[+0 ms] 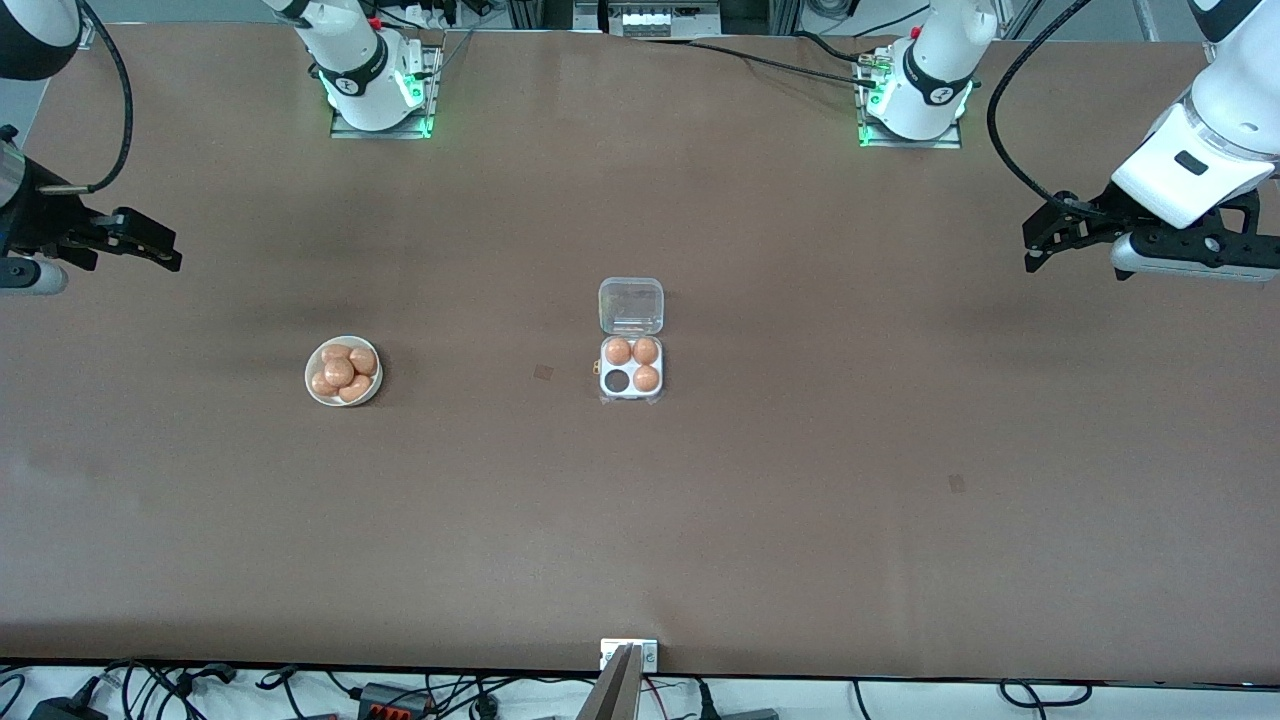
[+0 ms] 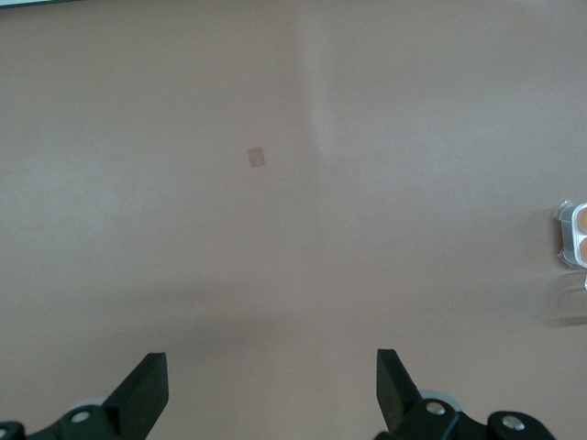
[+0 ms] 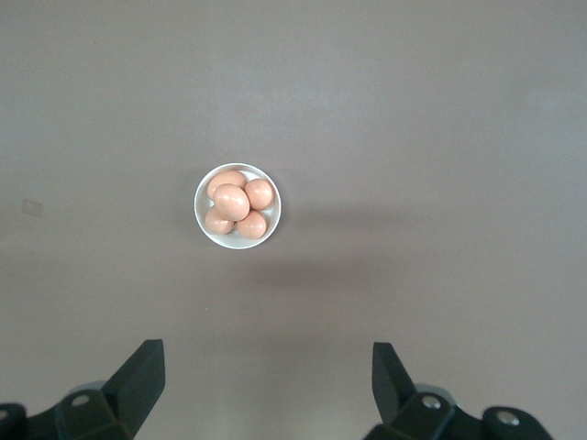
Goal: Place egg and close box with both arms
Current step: 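Reach the right gripper toward the white bowl of eggs, then grasp an egg with the right gripper while the left gripper nears the box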
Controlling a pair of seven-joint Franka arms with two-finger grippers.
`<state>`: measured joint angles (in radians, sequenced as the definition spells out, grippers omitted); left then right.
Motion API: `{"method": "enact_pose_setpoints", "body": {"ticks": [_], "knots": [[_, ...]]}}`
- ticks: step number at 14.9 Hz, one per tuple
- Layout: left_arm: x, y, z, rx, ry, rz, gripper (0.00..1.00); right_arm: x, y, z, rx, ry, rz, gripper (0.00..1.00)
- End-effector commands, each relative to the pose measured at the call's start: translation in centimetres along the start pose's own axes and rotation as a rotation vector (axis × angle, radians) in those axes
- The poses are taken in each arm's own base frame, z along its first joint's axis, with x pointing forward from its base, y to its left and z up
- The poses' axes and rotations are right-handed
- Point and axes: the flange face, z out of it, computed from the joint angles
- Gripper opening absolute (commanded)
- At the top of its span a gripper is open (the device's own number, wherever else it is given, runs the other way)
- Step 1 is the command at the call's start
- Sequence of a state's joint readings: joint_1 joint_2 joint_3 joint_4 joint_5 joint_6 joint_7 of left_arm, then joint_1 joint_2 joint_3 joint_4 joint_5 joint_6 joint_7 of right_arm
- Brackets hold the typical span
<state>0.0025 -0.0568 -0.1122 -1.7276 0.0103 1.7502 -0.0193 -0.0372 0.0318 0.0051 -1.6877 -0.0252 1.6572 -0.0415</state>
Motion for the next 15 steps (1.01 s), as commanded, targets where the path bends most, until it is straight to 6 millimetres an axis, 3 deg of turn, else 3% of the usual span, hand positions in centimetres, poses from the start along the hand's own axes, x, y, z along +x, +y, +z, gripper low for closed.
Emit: {"method": "enact_pose_setpoints", "body": {"ticks": [1,6,10,12,14,15], "knots": [[0.2,0.2,-0.5,0.007,-0.016,-0.003,1.0,1.9,-0.6,3.9,0.0,-0.065,0.001,1.0],[-1.9,1.7,1.1,0.01,-0.204,0.036,1.0,5.3,-6.4,12.8,-0.007,-0.185,-0.09,1.0],[-3.8,6.8,2.0,0.026,-0.34,0.133,1.0,8.0,-6.9,19.7,-0.009,-0.193,-0.095,1.0],[-5.6,10.2,2.8,0.046,-0.461,0.215,1.0,8.6,-7.3,22.8,-0.001,-0.213,-0.093,1.0],[-6.1,13.5,3.9,0.063,-0.489,0.28,1.0,9.4,-7.6,25.4,0.002,-0.205,-0.099,1.0],[-6.4,14.8,4.1,0.061,-0.493,0.304,0.87,9.4,-8.2,26.3,0.001,-0.211,-0.108,1.0]]}}
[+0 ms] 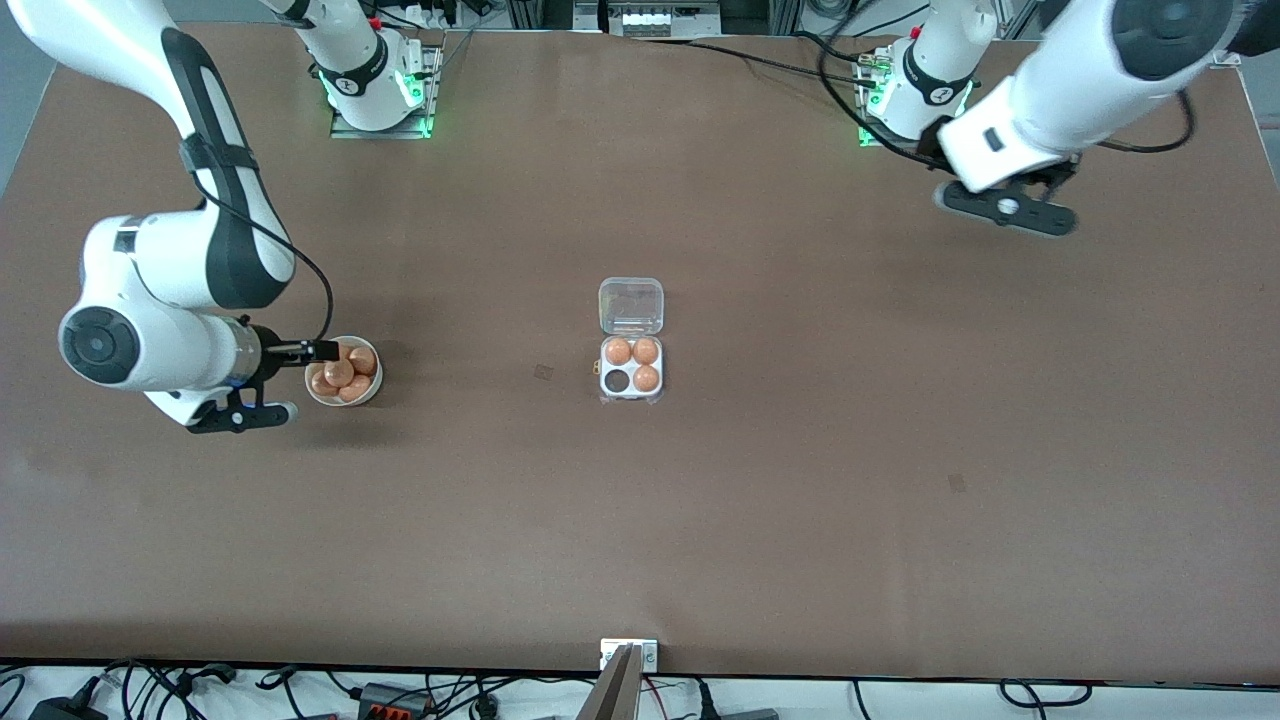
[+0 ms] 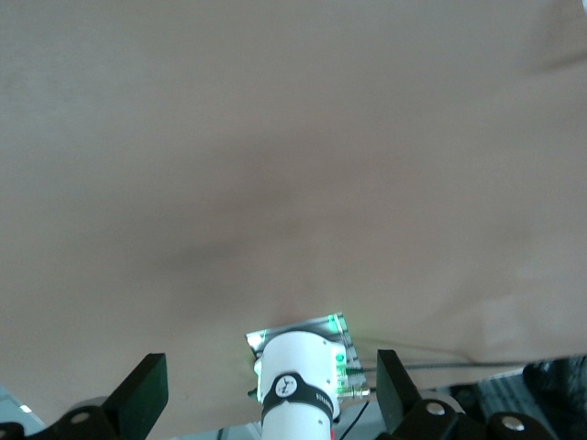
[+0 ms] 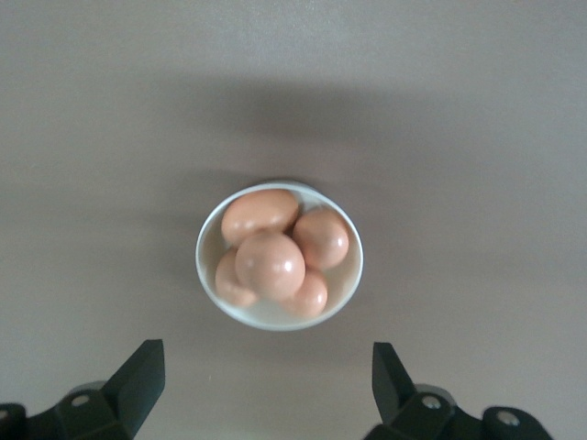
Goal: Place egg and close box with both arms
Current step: 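Grasp an egg with the right gripper while the left gripper nears the box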
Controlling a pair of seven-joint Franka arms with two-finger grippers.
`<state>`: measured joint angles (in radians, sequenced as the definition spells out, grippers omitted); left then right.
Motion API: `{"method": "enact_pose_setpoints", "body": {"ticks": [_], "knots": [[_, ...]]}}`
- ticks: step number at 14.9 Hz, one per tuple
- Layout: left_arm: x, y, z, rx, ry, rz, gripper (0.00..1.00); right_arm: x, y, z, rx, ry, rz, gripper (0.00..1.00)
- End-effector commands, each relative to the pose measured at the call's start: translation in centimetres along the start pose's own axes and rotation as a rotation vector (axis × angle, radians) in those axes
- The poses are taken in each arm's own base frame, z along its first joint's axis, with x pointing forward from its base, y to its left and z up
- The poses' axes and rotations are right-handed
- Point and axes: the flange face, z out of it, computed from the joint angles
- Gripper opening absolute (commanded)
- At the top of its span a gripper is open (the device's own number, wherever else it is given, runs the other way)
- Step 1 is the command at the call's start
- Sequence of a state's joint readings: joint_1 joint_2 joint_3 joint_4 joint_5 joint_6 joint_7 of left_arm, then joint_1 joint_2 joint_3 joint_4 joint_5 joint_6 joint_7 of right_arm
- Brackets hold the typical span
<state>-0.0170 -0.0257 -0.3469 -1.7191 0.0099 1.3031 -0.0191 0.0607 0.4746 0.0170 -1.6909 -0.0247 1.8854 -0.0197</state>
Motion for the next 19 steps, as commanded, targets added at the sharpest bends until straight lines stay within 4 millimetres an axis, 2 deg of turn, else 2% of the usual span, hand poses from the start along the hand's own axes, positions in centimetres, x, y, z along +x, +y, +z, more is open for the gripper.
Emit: {"method": "enact_pose_setpoints", "body": {"ticks": [1,3,4,5,7,8,10,11,12,13,14,17,19], "knots": [[1.0,4.1,0.5,0.029,-0.041,0.07,0.58,1.5,-1.6,1.9,0.0,0.006,-0.02,1.0],[1.7,9.7,1.9,0.052,-0.042,0.104,0.22,2.3,-1.6,3.4,0.0,0.016,-0.022,1.0],[1.5,12.5,1.8,0.061,-0.015,0.101,0.11,2.6,-1.6,4.1,0.0,0.023,-0.022,1.0],[1.8,14.8,1.9,0.043,0.032,0.078,0.05,2.7,-1.7,4.5,0.0,0.02,-0.024,1.0],[3.4,19.4,3.8,-0.043,0.042,0.006,0.01,2.6,-1.9,4.8,0.0,0.01,-0.026,1.0],[4.1,23.1,5.0,-0.08,0.068,-0.046,0.01,2.5,-1.9,4.9,-0.001,0.003,-0.029,0.97],[5.4,28.1,7.1,-0.141,0.111,-0.13,0.01,2.4,-2.3,5.8,-0.002,-0.02,-0.035,0.96],[5.8,29.7,8.0,-0.151,0.126,-0.147,0.01,2.1,-2.3,5.8,-0.002,-0.042,-0.036,0.96],[6.5,30.3,9.2,-0.143,0.129,-0.163,0.01,1.9,-2.2,5.8,-0.002,-0.058,-0.036,0.95],[7.2,31.2,10.8,-0.125,0.143,-0.165,0.01,2.0,-2.1,5.8,-0.001,-0.057,-0.035,0.92],[7.5,32.9,12.2,-0.122,0.161,-0.168,0.01,1.9,-2.1,5.8,-0.001,-0.059,-0.035,0.88],[9.5,36.8,17.0,-0.101,0.235,-0.226,0.01,1.9,-2.4,5.9,-0.003,-0.062,-0.038,0.75],[10.6,38.6,20.4,-0.064,0.288,-0.254,0.01,1.8,-2.3,5.9,-0.002,-0.069,-0.036,0.74]]}}
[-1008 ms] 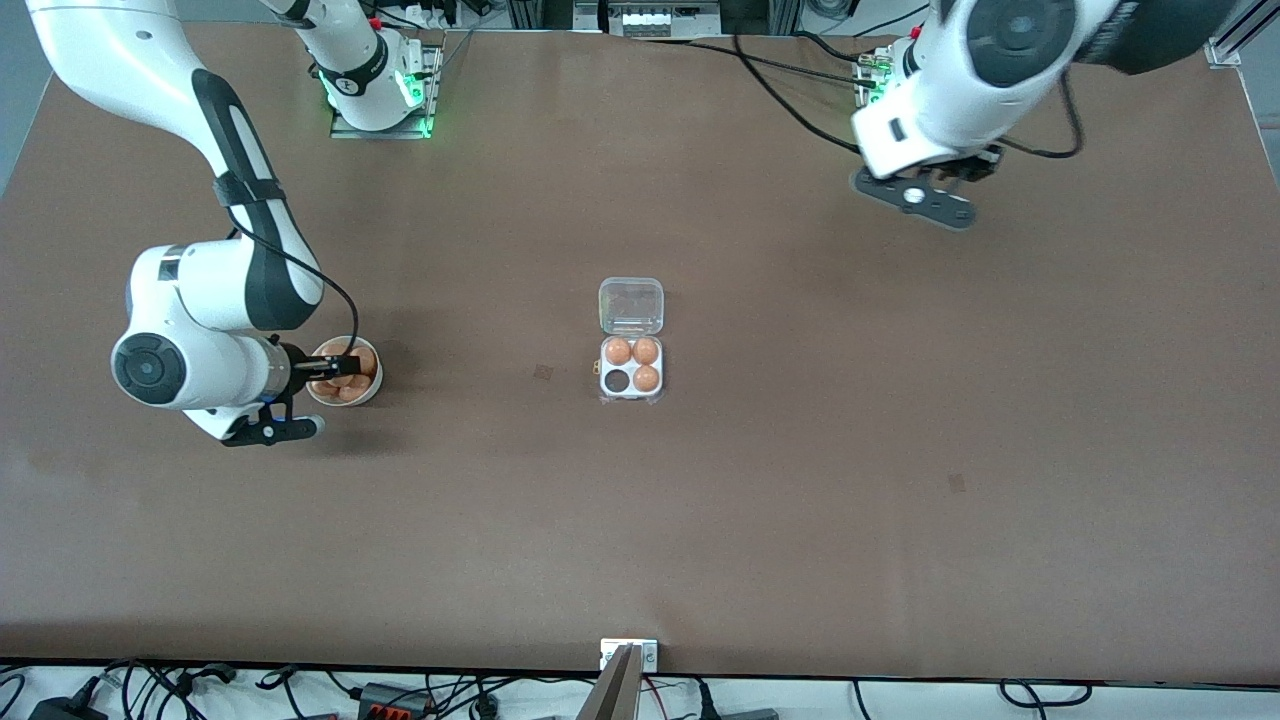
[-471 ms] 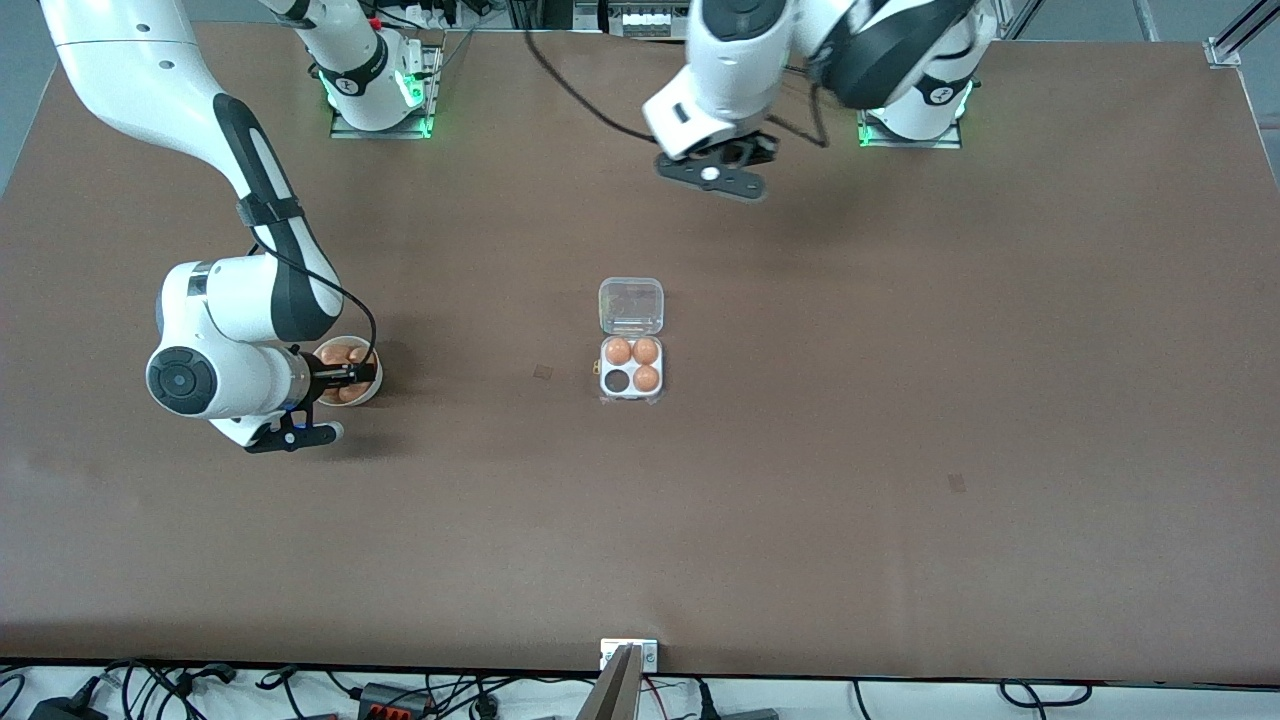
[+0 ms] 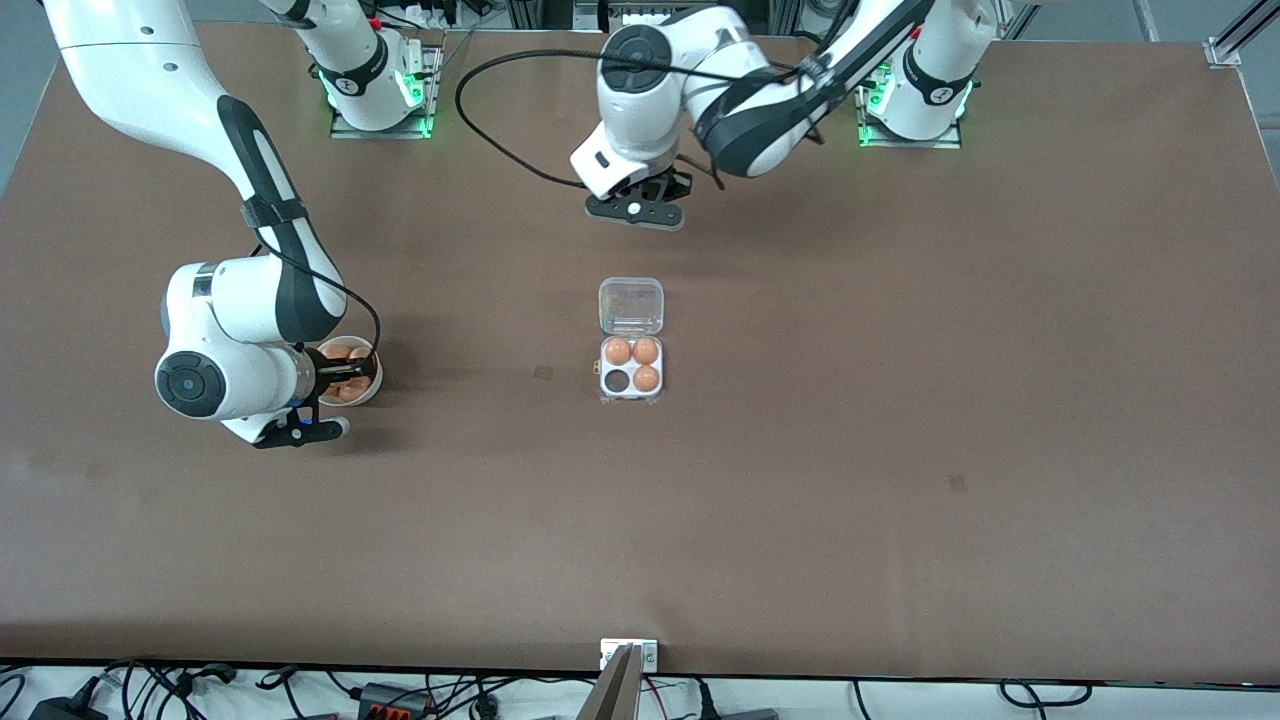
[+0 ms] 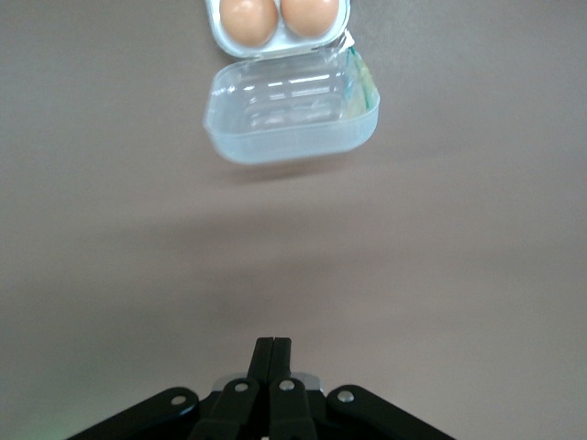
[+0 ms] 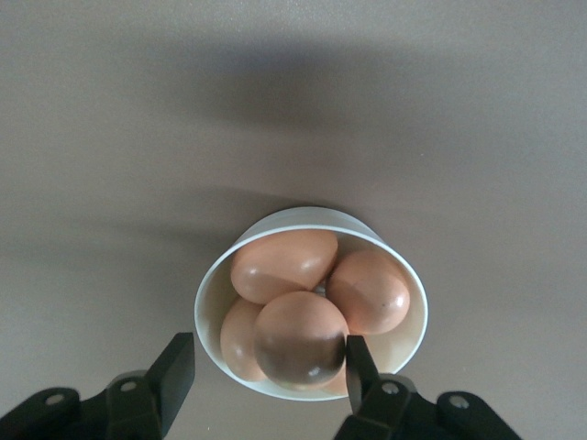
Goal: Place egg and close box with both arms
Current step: 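Grasp an egg with the right gripper while the left gripper nears the box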
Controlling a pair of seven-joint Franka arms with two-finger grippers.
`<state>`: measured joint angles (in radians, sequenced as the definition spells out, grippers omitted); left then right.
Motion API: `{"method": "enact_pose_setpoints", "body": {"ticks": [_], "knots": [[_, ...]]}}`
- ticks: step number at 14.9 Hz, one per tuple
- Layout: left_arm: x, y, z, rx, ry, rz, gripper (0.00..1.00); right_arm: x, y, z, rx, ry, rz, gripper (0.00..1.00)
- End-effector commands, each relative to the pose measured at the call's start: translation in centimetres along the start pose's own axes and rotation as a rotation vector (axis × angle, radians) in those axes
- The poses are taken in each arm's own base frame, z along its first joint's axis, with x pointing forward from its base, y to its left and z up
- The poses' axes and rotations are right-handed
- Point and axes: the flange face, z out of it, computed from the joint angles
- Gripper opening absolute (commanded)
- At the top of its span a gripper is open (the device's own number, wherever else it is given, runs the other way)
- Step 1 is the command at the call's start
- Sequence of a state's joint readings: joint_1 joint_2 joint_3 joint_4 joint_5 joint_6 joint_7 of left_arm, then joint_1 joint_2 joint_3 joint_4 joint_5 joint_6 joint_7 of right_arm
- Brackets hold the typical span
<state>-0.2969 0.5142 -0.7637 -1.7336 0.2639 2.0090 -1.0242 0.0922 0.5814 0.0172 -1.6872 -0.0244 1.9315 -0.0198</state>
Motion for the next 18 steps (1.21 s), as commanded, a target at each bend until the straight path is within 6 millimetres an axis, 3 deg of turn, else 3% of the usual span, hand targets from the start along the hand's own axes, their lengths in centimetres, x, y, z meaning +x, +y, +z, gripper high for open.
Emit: {"method": "enact_pose_setpoints", "body": {"ticks": [1,8,18], "knots": [[-0.2,2.5,4.4,0.03,0.076,-0.033,0.01,0.0,-0.2,-0.2,0.003,-0.013,-0.004,0.74],[-0.9,3.0,5.5,0.055,0.08,-0.022,0.01,-0.1,0.4,-0.2,-0.003,-0.021,-0.004,0.72],[-1.5,2.4,4.2,0.109,0.083,-0.012,0.01,0.0,1.2,0.1,-0.02,-0.022,-0.037,0.71]]}}
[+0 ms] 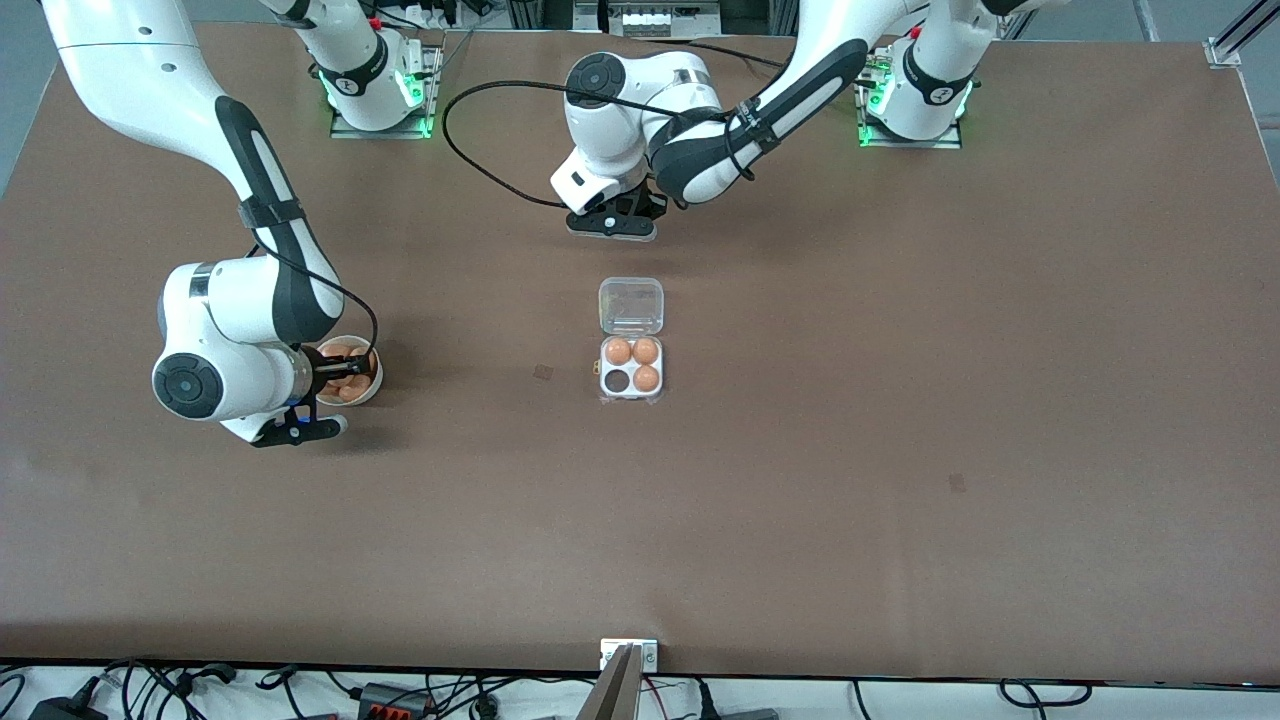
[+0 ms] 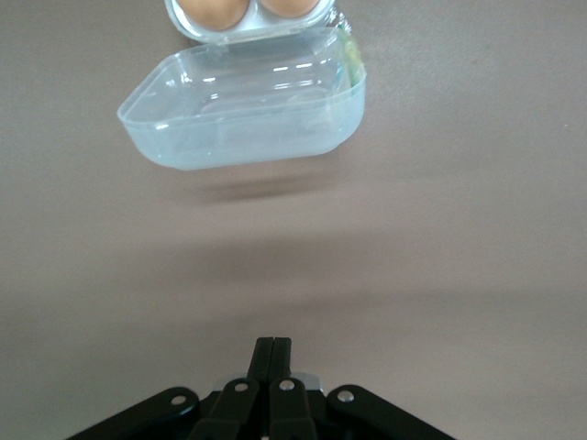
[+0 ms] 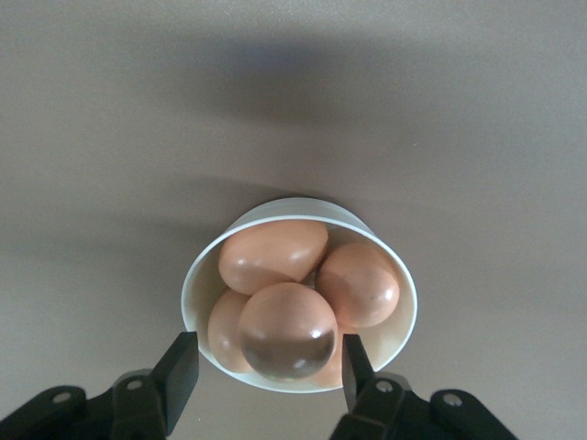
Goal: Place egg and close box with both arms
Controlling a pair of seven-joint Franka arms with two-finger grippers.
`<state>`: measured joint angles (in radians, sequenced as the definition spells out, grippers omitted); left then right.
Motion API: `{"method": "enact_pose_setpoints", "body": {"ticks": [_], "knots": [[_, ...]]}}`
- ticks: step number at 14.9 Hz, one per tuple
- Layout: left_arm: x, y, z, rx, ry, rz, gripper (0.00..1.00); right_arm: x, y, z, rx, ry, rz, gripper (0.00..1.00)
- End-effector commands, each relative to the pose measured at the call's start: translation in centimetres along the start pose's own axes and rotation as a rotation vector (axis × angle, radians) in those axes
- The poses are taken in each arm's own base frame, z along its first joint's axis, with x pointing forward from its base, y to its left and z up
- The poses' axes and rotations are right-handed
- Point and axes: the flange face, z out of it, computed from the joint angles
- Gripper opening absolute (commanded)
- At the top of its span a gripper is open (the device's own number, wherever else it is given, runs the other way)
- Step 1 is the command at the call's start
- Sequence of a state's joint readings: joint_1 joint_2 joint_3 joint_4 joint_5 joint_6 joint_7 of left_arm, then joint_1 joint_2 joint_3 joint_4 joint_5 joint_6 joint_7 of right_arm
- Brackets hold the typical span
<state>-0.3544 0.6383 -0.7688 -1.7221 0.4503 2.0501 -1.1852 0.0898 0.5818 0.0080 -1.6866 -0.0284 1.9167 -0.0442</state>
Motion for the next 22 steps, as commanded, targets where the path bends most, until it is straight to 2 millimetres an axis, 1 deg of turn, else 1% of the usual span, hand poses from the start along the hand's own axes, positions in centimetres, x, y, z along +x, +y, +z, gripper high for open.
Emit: {"method": "enact_pose_setpoints", "body": {"ticks": [1,3,4,5,6,7,8,9,10,11,13,14,15,16,17,18,20,21,22], "knots": [[-0.7,-0.5,-2.0,0.073,0.03,0.01,0.01,0.2,0.5,0.1,-0.016,-0.008,-0.024,0.7],[-1.4,-0.9,-2.8,0.118,0.022,0.023,0.01,0.2,0.5,0.2,-0.017,-0.01,-0.023,0.68],[-1.6,-1.4,-3.3,0.155,0.016,0.039,0.01,0.2,0.5,0.1,-0.017,-0.008,-0.023,0.63],[-1.7,-2.2,-3.9,0.202,0.006,0.071,0.01,0.2,0.4,0.3,-0.018,-0.011,-0.025,0.62],[-1.4,-3.3,-4.6,0.243,-0.005,0.11,0.01,0.2,0.5,0.3,-0.016,-0.011,-0.023,0.57],[-0.8,-4.5,-5.6,0.27,-0.01,0.139,0.01,0.3,0.4,0.4,-0.016,-0.013,-0.024,0.51],[-0.5,-5.4,-6.3,0.292,-0.017,0.171,0.01,0.3,0.4,0.3,-0.016,-0.011,-0.024,0.42],[-0.4,-6.1,-7.2,0.313,-0.018,0.2,0.01,0.3,0.4,0.4,-0.016,-0.013,-0.024,0.31],[0.0,-7.0,-7.7,0.332,-0.029,0.237,0.01,0.3,0.4,0.3,-0.016,-0.013,-0.024,0.25],[1.1,-8.4,-8.4,0.339,-0.039,0.261,0.01,0.3,0.4,0.3,-0.016,-0.014,-0.024,0.19],[3.7,-11.9,-10.5,0.334,-0.04,0.297,0.01,0.3,0.4,0.1,-0.015,-0.011,-0.023,0.14],[4.9,-13.7,-11.7,0.327,-0.042,0.323,0.01,0.3,0.4,-0.1,-0.015,-0.008,-0.025,0.14],[7.0,-16.0,-13.0,0.309,-0.044,0.339,0.01,0.3,0.4,-0.2,-0.015,-0.005,-0.025,0.11],[8.8,-18.1,-14.0,0.287,-0.047,0.345,0.01,0.4,0.4,-0.3,-0.015,-0.004,-0.023,0.11],[10.4,-19.9,-15.3,0.27,-0.04,0.335,0.01,0.4,0.3,-0.7,-0.012,0.003,-0.023,0.11],[11.0,-20.7,-16.2,0.255,-0.04,0.328,0.01,0.3,0.1,-1.2,-0.011,0.012,-0.025,0.09],[11.3,-20.8,-18.0,0.185,-0.044,0.302,0.01,0.2,0.0,-3.0,-0.008,0.032,-0.026,0.08],[11.5,-21.0,-18.4,0.175,-0.038,0.305,0.01,0.0,-0.1,-4.3,-0.004,0.037,-0.022,0.08],[12.2,-21.8,-19.7,0.151,-0.022,0.295,0.01,-0.1,-0.2,-5.1,0.001,0.041,-0.02,0.07]]}}
